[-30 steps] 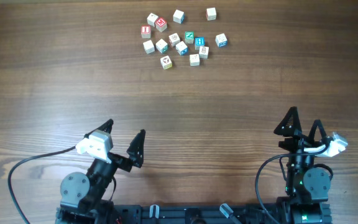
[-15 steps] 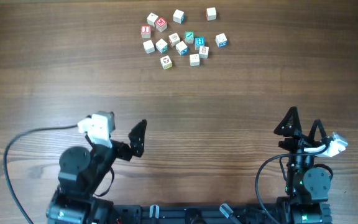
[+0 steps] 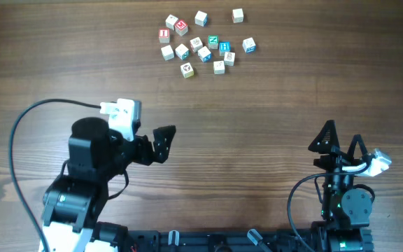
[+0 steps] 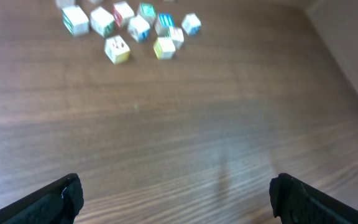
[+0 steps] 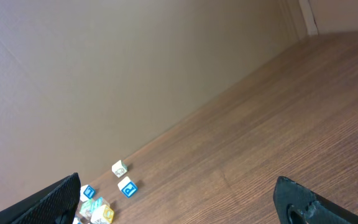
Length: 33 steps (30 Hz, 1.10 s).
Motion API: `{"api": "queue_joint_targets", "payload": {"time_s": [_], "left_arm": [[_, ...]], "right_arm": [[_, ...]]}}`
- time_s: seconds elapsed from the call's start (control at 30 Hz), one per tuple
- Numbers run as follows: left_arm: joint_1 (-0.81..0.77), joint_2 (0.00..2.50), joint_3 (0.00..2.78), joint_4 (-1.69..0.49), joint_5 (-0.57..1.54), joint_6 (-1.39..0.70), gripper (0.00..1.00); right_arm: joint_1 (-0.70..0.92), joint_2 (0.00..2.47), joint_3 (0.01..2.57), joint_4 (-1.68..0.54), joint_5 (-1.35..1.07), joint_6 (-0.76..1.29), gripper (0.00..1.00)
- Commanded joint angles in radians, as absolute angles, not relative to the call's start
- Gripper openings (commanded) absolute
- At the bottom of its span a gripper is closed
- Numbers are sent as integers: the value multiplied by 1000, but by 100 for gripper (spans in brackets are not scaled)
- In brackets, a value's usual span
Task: Form a horizontal line
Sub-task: 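Reach the left gripper forward toward the block cluster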
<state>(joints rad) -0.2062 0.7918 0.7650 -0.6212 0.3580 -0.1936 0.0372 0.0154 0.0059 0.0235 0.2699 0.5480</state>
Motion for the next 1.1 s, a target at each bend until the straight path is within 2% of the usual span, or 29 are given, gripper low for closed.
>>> {"api": "queue_joint_targets", "payload": {"time_s": [0.0, 0.3, 0.67, 1.07], "left_arm": [[-199, 847, 777, -611, 420, -199, 100], [-199, 955, 820, -609, 417, -244, 100], [-199, 1203, 1049, -573, 350, -249, 100], [-199, 1401, 1165, -385, 281, -252, 100]], "right_arm": [[33, 4, 5, 29, 262, 534, 100], [33, 4, 5, 29, 262, 534, 100], [33, 4, 5, 29, 262, 534, 100], [33, 4, 5, 29, 262, 534, 100]]}}
